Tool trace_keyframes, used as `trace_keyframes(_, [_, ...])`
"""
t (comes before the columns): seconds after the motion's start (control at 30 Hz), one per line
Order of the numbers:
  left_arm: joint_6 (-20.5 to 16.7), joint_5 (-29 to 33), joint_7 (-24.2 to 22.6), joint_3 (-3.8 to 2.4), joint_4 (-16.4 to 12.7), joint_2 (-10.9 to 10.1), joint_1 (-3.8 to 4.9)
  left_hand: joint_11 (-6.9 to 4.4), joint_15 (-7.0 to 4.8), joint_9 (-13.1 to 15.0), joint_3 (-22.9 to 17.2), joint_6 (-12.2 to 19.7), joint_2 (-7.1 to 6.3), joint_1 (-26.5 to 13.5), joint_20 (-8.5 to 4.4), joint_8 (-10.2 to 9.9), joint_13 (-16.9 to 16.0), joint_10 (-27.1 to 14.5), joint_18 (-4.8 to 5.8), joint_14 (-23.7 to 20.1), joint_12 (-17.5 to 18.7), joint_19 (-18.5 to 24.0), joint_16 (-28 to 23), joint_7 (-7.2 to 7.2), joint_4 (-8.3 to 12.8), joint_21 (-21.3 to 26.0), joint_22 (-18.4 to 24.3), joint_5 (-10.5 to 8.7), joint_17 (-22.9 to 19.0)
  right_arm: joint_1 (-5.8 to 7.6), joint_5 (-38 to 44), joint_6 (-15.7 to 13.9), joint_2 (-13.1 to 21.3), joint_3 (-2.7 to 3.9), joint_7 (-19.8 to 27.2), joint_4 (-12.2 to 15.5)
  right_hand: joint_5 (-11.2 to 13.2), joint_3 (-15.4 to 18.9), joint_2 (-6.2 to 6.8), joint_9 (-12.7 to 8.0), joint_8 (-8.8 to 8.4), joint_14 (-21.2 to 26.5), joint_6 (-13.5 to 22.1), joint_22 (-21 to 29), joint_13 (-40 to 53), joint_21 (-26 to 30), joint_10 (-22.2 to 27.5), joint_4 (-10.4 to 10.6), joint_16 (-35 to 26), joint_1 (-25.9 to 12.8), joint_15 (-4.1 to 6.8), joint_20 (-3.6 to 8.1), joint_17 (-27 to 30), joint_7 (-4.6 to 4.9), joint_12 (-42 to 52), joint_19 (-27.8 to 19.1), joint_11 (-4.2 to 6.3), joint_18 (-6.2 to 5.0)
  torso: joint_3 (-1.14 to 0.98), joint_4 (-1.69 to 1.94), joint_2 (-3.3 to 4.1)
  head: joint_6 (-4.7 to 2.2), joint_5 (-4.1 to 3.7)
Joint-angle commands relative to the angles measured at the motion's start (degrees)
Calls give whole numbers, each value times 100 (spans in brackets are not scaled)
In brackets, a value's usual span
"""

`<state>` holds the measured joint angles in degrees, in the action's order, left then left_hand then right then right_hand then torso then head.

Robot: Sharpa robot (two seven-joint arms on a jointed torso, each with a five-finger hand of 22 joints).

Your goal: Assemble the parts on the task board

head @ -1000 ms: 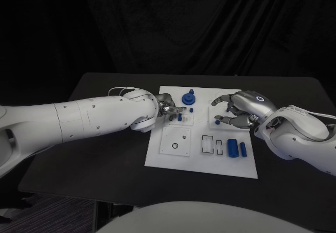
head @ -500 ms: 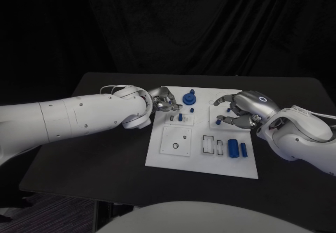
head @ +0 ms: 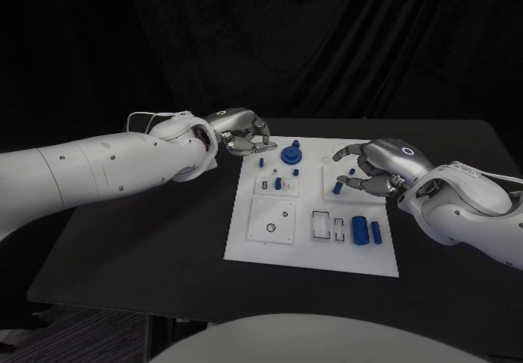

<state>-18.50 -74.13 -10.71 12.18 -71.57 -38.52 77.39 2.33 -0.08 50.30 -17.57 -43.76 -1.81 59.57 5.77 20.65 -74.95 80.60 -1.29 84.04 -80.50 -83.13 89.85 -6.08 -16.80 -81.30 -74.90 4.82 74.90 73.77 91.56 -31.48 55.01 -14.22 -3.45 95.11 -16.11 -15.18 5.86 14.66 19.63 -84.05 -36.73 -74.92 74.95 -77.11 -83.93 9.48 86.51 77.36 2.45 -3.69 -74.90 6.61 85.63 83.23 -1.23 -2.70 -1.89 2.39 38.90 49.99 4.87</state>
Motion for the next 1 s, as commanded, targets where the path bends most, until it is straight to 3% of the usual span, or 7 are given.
trace_keyframes(0.03, [-164,-183,-897,-4,261,79,14,53,72,-79,382,-41,172,-349,43,-192,-972,-185,-107,596,113,162,15,-75,2,135,-1177,214,1510,-22,-30,-183,1,3,51,-21,-16,-21,9,-7,17,-446,-40,-1077,900,-24,-105,19,20,22,26,-1,-1105,-10,-7,-22,38,-43,6,13,-17,1,-44])
trace_keyframes(0.17, [-432,-133,-1186,-4,691,236,9,12,31,-300,377,-102,512,483,77,-549,-989,-211,-116,596,92,178,15,-30,92,95,-1181,1333,1510,-43,-44,-197,8,3,78,-57,-17,-25,3,-10,20,-451,-51,-1083,904,-38,-110,21,28,22,26,-1,-1114,-9,-3,-12,39,-39,16,12,-44,1,-48])
trace_keyframes(0.4, [-860,-106,-1515,-4,1526,591,-28,-24,9,-387,-76,-228,288,1548,62,-769,-1035,-81,-89,596,-19,69,15,47,42,-51,-1222,1130,1510,-69,-111,-240,-39,4,158,-186,-18,-35,-9,-16,26,-456,-71,-1087,914,-48,-122,20,37,25,27,1,-1124,-8,6,-4,39,-37,32,-25,-91,-254,-42])
trace_keyframes(0.6, [-1204,-405,-1419,-5,2271,968,-101,-42,-24,-373,-411,-255,13,2214,34,-898,-1005,-108,-75,596,27,11,15,20,389,-124,-1241,1179,1510,-88,-125,-277,-74,4,212,-260,-18,-44,-21,-22,36,-459,-102,-1089,918,-51,-128,24,42,22,28,2,-1130,-5,10,2,38,-36,47,-28,-107,-372,-46])
trace_keyframes(0.87, [-1538,-799,-1135,-6,2252,1101,-139,-103,-97,-971,-266,-386,-172,2000,-38,-1467,-500,-562,8,596,821,-349,15,39,75,-458,-1349,312,1510,-96,-129,-313,-77,4,242,-278,-18,-53,-39,-30,44,-460,-132,-1091,917,-55,-130,35,41,12,27,2,-1127,-3,11,7,36,-34,55,-37,-108,-290,-50])
trace_keyframes(0.93, [-1420,-1010,-949,-6,2100,1071,-139,-190,-226,-1207,250,-637,-28,1036,-116,-1593,-135,-603,-60,596,1316,-220,15,100,-5,-173,-1214,-121,1510,-96,-129,-310,-76,4,238,-285,-18,-55,-44,-32,45,-460,-137,-1091,921,-53,-133,38,41,9,27,2,-1127,-3,14,7,36,-35,56,-31,-107,-263,-50])
trace_keyframes(1.0, [-1026,-1149,-606,-6,1879,1016,-136,-223,-263,-1320,521,-899,104,530,-204,-1609,-161,-351,-27,596,1216,-341,15,122,0,-291,-1258,-172,1510,-96,-129,-311,-74,4,233,-288,-18,-60,-55,-35,47,-461,-146,-1091,921,-52,-135,44,43,4,27,2,-1129,-2,15,8,36,-35,62,-26,-107,-246,-56])
